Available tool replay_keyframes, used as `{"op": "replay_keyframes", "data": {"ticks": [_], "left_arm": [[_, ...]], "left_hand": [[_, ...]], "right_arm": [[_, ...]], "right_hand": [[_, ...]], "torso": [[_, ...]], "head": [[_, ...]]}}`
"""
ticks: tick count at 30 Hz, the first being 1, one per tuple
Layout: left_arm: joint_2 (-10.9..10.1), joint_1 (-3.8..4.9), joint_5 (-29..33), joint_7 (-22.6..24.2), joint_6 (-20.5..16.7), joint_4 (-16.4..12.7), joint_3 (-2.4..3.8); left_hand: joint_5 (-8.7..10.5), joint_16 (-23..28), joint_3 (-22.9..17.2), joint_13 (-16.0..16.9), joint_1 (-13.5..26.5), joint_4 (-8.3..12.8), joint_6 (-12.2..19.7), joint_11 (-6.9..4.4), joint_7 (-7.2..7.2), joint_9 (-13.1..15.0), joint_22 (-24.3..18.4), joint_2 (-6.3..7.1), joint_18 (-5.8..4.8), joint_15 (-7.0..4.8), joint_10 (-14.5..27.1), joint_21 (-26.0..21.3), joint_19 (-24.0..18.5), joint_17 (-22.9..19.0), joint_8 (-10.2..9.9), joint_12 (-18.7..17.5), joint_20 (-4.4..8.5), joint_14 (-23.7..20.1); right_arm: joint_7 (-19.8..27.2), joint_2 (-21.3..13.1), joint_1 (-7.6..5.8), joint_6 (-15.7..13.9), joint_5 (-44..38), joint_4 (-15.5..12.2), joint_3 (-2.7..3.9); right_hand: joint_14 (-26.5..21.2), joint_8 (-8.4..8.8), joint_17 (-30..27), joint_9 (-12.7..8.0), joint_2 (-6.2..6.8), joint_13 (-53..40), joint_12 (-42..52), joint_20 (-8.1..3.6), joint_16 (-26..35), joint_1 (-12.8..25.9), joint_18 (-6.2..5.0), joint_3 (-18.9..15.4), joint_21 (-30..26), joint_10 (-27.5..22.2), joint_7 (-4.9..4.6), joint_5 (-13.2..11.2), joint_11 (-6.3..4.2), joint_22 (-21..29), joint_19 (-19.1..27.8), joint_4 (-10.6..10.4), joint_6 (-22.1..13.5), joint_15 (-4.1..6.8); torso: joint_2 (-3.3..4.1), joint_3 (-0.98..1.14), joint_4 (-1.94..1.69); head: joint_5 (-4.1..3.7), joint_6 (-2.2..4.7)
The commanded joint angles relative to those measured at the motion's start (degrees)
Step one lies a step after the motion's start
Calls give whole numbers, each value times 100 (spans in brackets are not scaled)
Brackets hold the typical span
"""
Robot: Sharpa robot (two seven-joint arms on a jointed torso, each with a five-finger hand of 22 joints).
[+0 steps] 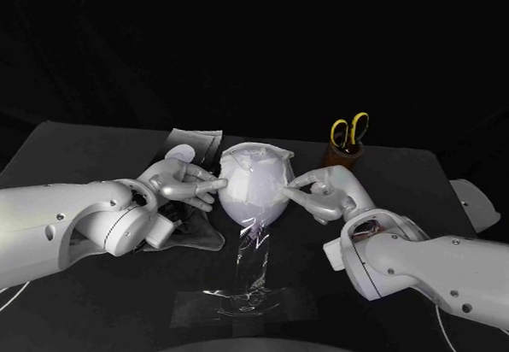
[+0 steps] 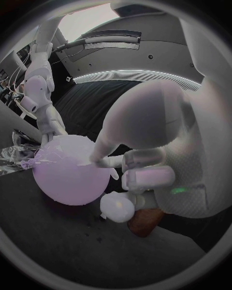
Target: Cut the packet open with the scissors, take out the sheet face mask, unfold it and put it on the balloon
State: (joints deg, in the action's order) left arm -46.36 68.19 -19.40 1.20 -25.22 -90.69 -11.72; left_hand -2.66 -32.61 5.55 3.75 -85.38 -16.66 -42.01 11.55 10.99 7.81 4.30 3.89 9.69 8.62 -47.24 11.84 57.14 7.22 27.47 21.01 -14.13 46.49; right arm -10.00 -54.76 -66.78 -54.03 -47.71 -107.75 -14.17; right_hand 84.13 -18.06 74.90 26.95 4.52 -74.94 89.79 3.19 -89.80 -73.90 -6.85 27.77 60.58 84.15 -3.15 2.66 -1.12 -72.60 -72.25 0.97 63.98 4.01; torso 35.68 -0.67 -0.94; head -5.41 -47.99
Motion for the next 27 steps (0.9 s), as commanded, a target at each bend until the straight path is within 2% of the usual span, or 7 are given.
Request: {"op": "replay_keyframes", "data": {"ticks": [1,17,27], "left_arm": [[26,-6,24,-46,43,-10,-3],[139,-6,-108,-326,-113,70,-3],[165,-5,-151,-393,-145,84,-3]], "left_hand": [[-7,44,43,-7,-41,12,-67,-9,364,-8,-9,-52,81,10,-67,-45,55,-10,-40,-27,-10,53],[-7,94,120,-5,-256,33,-263,-65,308,-31,-26,-110,85,-43,-268,-90,209,-12,-92,-59,36,232],[-7,98,125,-5,-271,33,-274,-68,305,-33,-26,-113,84,-46,-279,-93,218,-12,-96,-63,39,242]], "right_arm": [[-1,-57,1,-6,-76,-64,3],[33,-212,1,45,-28,-154,3],[17,-284,0,46,-24,-166,2]], "right_hand": [[587,-23,1510,16,11,-1506,21,-5,-20,-65,23,9,14,585,55,14,-41,-5,-46,44,112,42],[587,-28,1510,20,13,-1506,21,-8,-20,-71,25,24,19,585,56,14,-42,-9,-50,63,118,45],[587,-31,1510,22,11,-1506,21,-9,-20,-73,27,32,27,585,55,14,-43,-15,-55,70,122,45]], "torso": [[1,0,-1],[1,1,1],[3,-2,-2]], "head": [[12,3],[51,6],[17,24]]}}
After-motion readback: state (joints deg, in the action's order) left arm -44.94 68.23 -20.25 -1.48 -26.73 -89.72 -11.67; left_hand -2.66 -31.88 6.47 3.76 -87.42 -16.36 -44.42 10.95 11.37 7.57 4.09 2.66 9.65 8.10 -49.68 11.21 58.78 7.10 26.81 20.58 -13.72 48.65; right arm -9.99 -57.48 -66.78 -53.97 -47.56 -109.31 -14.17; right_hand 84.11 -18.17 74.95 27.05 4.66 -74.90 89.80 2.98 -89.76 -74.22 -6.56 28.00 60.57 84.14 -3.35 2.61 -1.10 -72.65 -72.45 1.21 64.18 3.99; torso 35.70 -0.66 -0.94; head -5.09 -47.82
